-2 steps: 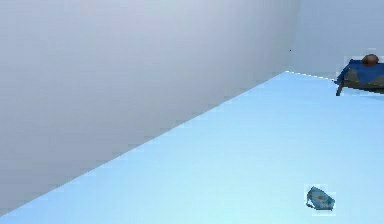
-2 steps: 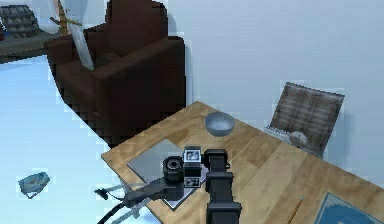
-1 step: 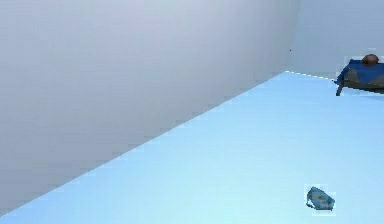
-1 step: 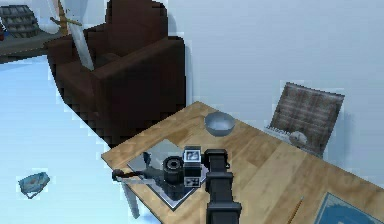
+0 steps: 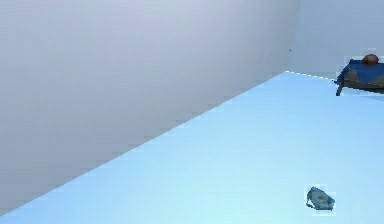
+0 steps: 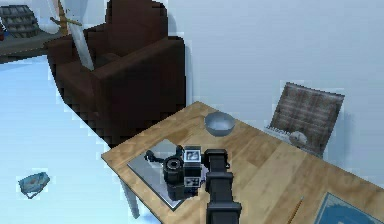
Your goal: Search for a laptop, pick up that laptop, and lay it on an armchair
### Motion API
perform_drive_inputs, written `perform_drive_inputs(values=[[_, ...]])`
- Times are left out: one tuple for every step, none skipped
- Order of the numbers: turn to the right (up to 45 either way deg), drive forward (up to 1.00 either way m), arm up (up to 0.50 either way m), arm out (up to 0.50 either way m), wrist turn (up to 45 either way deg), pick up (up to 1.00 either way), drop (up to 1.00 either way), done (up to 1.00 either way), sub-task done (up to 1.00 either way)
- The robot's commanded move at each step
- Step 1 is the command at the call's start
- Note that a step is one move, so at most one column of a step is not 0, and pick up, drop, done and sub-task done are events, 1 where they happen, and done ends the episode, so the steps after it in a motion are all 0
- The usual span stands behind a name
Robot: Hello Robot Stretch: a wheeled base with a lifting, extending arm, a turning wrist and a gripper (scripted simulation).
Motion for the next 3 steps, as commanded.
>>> perform_drive_inputs(values=[[0.0,0.00,-0.30,0.00,0.0,0.00,0.00,0.00,0.00],[0.0,0.00,0.00,0.00,0.0,1.00,0.00,0.00,0.00],[0.0,0.00,0.10,0.00,0.0,0.00,0.00,0.00,0.00]])
